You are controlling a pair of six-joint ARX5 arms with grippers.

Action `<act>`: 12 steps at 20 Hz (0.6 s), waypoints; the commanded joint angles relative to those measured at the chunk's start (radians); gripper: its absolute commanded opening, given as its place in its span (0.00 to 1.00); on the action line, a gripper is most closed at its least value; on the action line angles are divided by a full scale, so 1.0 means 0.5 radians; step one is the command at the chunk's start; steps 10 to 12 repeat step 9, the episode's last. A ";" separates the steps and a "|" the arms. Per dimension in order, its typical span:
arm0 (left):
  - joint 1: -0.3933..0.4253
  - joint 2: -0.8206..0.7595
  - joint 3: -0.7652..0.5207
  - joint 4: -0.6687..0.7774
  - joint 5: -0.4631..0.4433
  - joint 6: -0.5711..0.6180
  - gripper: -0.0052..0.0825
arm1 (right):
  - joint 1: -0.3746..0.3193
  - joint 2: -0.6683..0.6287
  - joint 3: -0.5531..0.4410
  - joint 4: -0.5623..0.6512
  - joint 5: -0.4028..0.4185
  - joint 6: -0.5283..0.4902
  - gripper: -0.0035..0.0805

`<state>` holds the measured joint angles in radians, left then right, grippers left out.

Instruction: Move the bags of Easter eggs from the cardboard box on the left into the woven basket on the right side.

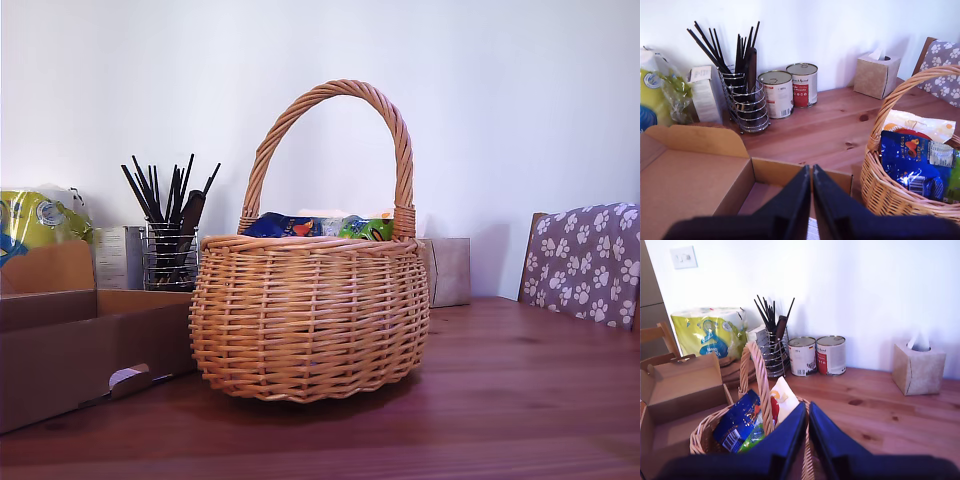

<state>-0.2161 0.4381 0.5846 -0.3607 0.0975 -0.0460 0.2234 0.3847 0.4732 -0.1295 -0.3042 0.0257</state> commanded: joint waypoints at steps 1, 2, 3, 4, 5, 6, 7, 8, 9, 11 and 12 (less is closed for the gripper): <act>-0.007 -0.010 -0.050 -0.017 -0.003 -0.009 0.03 | -0.002 0.022 -0.026 -0.026 -0.001 0.008 0.03; -0.008 0.005 -0.050 -0.034 -0.003 -0.009 0.03 | -0.002 0.027 -0.026 -0.063 -0.001 0.008 0.03; -0.008 0.014 -0.050 -0.059 -0.003 -0.009 0.03 | -0.002 0.034 -0.026 -0.100 -0.001 0.008 0.03; -0.008 0.015 -0.050 -0.086 -0.002 -0.009 0.03 | -0.002 0.037 -0.026 -0.143 0.000 0.008 0.03; -0.008 0.016 -0.050 -0.107 -0.002 -0.009 0.03 | -0.002 0.039 -0.026 -0.185 0.000 0.007 0.03; -0.008 0.016 -0.050 -0.132 -0.002 -0.009 0.03 | -0.002 0.042 -0.026 -0.227 0.000 0.008 0.03; -0.008 0.015 -0.050 -0.153 -0.002 -0.009 0.03 | -0.002 0.045 -0.026 -0.270 0.000 0.007 0.03; -0.008 0.015 -0.050 -0.172 -0.003 -0.009 0.03 | -0.002 0.048 -0.026 -0.305 0.000 0.007 0.03; -0.007 0.015 -0.050 -0.191 -0.003 -0.009 0.03 | -0.002 0.053 -0.026 -0.344 0.000 0.007 0.03; -0.007 0.015 -0.050 -0.191 -0.003 -0.009 0.03 | -0.002 0.053 -0.026 -0.344 0.000 0.007 0.03; -0.007 0.015 -0.050 -0.191 -0.003 -0.009 0.03 | -0.002 0.053 -0.026 -0.344 0.000 0.007 0.03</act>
